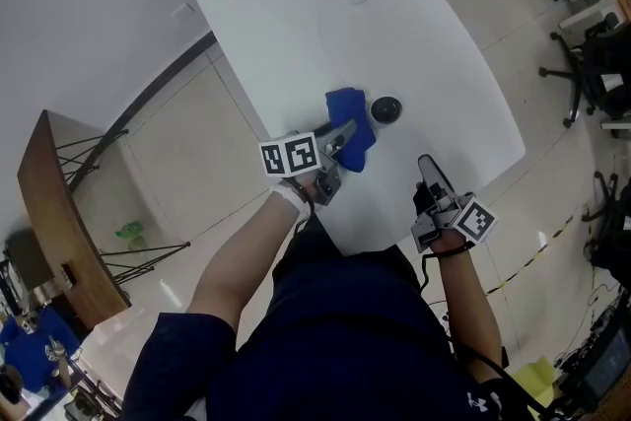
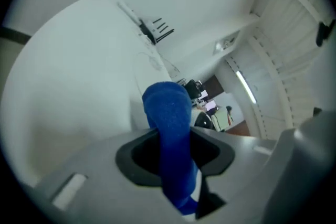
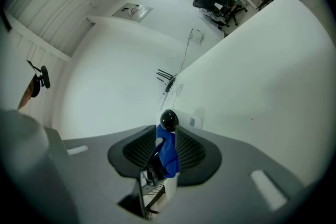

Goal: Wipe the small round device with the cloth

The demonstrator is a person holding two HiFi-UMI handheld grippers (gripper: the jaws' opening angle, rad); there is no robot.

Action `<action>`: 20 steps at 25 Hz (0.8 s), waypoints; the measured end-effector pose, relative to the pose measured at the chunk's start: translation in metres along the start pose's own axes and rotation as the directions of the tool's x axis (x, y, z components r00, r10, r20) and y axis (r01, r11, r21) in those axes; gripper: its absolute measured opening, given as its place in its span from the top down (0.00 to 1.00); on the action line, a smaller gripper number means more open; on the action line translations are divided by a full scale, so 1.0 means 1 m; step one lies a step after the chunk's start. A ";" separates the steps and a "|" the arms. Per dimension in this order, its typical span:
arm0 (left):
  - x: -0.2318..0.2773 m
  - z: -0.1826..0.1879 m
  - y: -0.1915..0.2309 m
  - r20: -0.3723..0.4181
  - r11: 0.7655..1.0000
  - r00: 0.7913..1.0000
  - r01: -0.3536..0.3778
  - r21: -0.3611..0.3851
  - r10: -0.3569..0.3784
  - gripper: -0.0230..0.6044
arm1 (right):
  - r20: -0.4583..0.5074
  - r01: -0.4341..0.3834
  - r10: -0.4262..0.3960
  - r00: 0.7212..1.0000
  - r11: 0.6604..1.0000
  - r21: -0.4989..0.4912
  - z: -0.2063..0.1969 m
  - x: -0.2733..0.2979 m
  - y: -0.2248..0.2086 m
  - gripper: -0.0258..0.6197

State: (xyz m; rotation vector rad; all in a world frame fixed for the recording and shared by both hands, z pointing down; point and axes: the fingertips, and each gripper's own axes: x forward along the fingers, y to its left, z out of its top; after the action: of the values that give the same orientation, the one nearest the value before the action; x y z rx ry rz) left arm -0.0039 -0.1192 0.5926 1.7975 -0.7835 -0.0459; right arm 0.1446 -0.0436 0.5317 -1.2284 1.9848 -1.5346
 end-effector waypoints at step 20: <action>0.029 -0.081 -0.078 -0.084 -0.278 0.926 0.196 0.940 0.367 0.73 | 0.005 -0.016 0.016 1.000 1.000 0.014 0.001 -0.004 -0.001 0.78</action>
State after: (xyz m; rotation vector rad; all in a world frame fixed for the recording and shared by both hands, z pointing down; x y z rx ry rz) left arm 0.0891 -0.0548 0.5657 3.1728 -0.6081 1.5855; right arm 0.1480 -0.0415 0.5312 -1.2070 1.9729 -1.5339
